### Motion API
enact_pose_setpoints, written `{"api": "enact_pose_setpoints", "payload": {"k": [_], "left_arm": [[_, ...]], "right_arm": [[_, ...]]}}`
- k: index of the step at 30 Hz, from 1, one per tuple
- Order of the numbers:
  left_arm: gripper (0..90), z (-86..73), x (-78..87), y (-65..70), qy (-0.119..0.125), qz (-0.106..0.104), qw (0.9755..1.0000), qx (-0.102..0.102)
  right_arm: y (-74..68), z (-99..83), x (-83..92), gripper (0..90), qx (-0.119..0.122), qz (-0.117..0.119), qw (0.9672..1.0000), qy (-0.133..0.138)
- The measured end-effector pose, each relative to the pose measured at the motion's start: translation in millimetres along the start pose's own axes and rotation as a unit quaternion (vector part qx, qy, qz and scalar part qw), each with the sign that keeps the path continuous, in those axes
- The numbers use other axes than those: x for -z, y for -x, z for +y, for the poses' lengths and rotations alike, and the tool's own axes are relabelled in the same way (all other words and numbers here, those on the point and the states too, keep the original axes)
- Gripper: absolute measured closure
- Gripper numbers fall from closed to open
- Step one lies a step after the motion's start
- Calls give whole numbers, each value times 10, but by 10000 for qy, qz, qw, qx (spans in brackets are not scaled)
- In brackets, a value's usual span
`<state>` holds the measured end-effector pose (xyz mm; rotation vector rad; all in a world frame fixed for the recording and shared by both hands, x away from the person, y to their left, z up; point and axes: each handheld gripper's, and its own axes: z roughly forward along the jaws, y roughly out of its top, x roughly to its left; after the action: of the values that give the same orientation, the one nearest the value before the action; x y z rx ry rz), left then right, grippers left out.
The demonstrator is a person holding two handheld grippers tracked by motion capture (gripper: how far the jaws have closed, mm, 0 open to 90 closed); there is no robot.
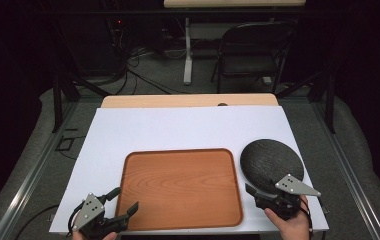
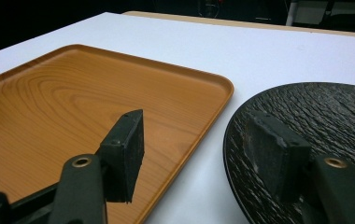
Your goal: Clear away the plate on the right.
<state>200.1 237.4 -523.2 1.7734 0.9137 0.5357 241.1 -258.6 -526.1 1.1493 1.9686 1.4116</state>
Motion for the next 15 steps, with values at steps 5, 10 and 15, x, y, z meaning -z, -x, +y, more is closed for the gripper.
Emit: {"api": "enact_pose_setpoints", "payload": {"k": [5,10,15], "left_arm": [[229,-1,10,-20,19,27,10000,79],[229,-3,15,-35,17,14,9999,117],[229,-5,19,-30,4,11,9999,142]], "right_arm": [[1,3,6,380,23,-15,10000,26],[21,0,2,380,-30,-7,10000,34],[24,2,11,376,-54,-19,10000,43]]}}
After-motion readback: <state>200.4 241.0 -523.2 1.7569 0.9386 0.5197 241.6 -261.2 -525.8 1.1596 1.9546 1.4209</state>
